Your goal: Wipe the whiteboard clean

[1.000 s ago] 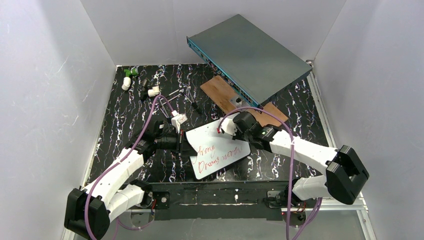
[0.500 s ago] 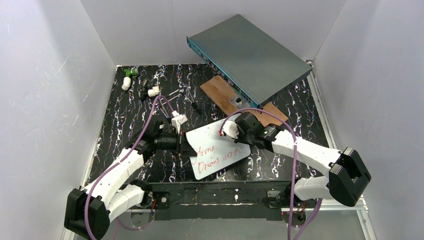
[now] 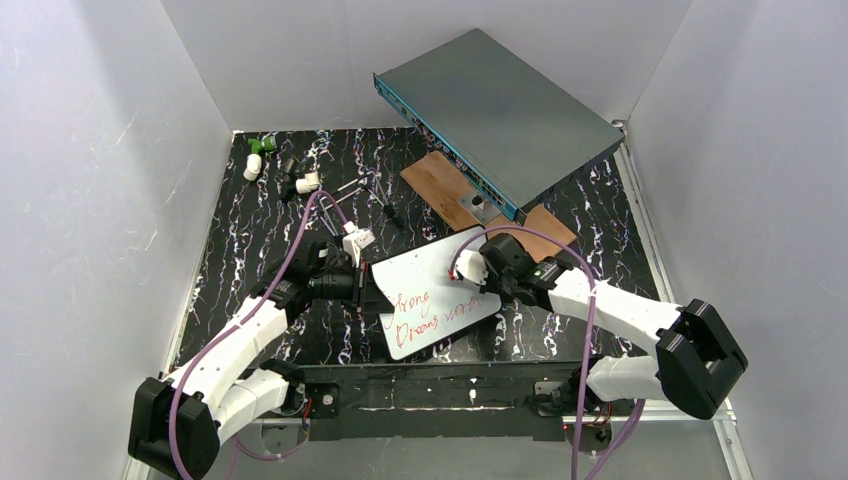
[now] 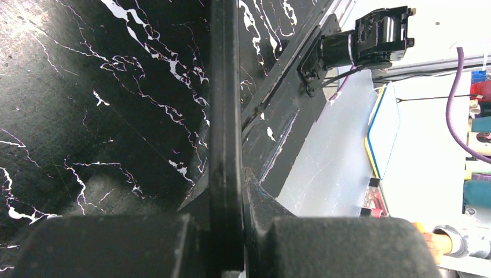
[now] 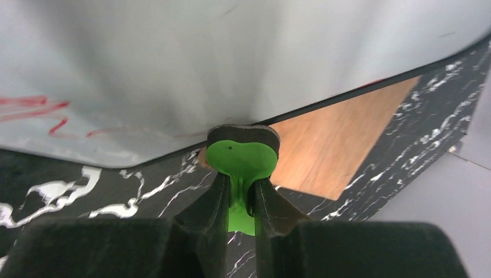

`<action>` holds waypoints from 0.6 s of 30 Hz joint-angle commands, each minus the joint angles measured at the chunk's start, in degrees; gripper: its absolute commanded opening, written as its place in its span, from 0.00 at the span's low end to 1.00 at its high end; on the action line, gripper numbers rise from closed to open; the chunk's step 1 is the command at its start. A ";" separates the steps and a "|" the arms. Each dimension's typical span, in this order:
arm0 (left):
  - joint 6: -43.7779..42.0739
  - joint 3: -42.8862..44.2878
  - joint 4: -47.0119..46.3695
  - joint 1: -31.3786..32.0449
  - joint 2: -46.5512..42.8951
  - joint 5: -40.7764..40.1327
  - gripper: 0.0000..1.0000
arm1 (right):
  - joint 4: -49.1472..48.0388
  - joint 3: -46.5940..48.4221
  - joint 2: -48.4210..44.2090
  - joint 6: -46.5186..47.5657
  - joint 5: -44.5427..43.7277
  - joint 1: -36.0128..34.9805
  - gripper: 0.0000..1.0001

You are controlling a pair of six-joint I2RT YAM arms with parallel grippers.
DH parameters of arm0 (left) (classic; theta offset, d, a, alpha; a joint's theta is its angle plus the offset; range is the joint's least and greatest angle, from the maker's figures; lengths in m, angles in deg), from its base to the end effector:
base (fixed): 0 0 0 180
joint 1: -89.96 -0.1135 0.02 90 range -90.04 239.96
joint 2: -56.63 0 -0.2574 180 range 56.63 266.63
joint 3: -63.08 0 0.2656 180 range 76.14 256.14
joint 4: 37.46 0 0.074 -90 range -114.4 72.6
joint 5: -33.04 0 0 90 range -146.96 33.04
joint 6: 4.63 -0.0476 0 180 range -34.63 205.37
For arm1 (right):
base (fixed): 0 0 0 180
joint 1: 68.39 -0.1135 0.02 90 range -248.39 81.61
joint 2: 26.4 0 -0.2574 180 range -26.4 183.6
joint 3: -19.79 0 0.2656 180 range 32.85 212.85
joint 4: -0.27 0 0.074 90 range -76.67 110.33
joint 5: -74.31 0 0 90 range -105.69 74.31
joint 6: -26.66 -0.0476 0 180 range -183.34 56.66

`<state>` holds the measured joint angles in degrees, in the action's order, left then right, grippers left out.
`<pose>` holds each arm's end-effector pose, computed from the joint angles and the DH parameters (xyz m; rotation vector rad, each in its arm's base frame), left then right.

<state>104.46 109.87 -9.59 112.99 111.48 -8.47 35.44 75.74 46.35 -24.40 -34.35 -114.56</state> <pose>0.1888 -0.1190 0.2248 0.5823 2.1865 -1.3312 0.1989 0.1852 0.1887 -1.5480 1.8904 -0.3470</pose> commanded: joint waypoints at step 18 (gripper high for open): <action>-1.87 0.98 -2.37 0.97 -2.15 6.80 0.00 | -6.74 2.97 -0.44 -3.83 -4.33 1.10 0.01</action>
<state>103.92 109.87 -10.03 113.08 111.15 -8.80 36.66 75.28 46.11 -26.07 -33.84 -115.55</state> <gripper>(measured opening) 0.044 0.218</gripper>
